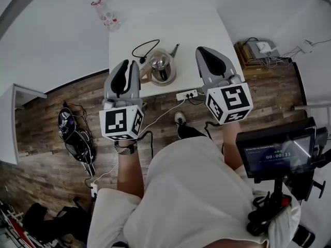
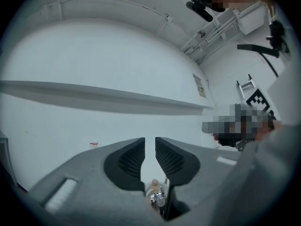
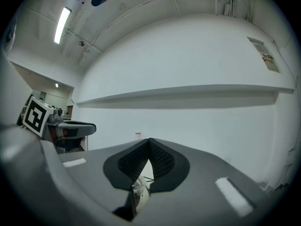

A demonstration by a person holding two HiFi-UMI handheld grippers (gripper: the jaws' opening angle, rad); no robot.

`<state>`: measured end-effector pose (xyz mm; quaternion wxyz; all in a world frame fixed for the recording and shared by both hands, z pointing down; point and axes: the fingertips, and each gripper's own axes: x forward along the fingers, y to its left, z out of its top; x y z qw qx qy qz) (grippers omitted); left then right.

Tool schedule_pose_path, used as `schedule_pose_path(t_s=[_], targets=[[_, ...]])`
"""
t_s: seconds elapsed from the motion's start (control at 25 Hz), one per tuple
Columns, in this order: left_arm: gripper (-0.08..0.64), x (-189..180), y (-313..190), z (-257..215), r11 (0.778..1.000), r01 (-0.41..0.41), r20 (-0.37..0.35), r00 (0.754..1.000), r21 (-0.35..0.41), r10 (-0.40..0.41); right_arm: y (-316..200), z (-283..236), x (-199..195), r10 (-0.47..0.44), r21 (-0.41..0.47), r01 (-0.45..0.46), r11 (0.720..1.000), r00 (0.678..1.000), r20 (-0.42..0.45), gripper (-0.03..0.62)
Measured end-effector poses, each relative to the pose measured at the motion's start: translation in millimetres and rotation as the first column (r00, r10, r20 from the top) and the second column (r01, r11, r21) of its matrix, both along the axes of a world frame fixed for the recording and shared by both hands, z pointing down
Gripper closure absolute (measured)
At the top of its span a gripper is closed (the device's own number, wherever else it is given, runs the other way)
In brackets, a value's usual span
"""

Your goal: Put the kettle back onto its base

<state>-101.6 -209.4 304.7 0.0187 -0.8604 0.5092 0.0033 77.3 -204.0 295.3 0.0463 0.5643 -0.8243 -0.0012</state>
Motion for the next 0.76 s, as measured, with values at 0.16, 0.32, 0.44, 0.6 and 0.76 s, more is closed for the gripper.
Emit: schedule_pose_path(t_s=[0.16, 0.32, 0.44, 0.6, 0.76], targets=[[0.486, 0, 0, 2, 1.0, -0.002, 0.012, 1.0, -0.003, 0.002, -2, 0, 3, 0.012, -0.004, -0.012, 1.0, 1.0, 0.005, 0.591], [0.486, -1, -2, 3, 1.0, -0.002, 0.024, 1.0, -0.004, 0.002, -4, -1, 2, 0.015, -0.006, -0.015, 1.0, 1.0, 0.007, 0.591], [0.486, -1, -2, 5, 1.0, -0.003, 0.033, 0.999, -0.006, 0.004, -5, 2, 1, 0.014, -0.014, -0.014, 1.0, 1.0, 0.008, 0.591], [0.486, 0, -3, 9, 1.0, -0.009, 0.04, 0.999, -0.015, 0.01, -7, 5, 0, 0.012, -0.023, -0.011, 1.0, 1.0, 0.013, 0.591], [0.486, -1, -3, 11, 1.0, -0.009, 0.044, 0.999, -0.018, 0.009, -8, 6, 1, 0.013, -0.023, -0.013, 1.0, 1.0, 0.015, 0.591]])
